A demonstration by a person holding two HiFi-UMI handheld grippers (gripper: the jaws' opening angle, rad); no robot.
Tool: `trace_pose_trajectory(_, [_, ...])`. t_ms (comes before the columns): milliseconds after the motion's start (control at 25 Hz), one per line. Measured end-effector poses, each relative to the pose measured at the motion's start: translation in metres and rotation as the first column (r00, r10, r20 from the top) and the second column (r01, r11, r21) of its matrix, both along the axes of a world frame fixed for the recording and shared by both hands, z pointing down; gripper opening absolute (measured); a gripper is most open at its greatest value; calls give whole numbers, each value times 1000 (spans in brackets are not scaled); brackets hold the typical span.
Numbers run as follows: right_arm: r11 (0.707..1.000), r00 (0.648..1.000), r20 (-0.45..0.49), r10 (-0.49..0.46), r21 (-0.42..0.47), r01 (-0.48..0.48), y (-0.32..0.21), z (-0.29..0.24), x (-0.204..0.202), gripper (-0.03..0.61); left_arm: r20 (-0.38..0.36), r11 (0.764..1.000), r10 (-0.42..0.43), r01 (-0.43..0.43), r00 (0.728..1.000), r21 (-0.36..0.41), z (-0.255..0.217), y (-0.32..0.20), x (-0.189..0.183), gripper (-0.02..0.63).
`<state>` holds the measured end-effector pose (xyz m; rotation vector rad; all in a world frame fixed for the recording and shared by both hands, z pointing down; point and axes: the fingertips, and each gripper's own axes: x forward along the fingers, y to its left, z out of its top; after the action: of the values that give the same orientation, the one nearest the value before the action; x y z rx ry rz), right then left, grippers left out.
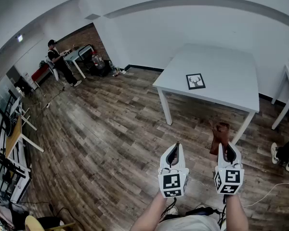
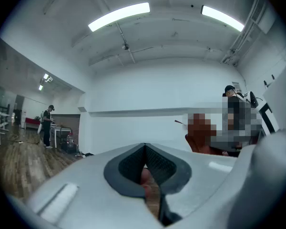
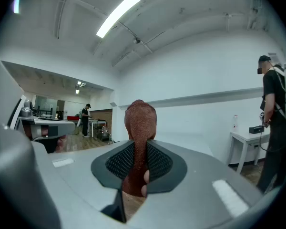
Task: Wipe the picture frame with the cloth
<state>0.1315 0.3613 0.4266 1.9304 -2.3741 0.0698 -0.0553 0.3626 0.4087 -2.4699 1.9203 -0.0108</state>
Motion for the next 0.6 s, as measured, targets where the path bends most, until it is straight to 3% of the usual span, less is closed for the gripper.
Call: trace_pose_trajectory(600, [1000, 999, 27, -24, 0, 24, -9, 11, 40, 89, 5, 1000, -11, 11, 1000, -21, 6, -5, 47, 0])
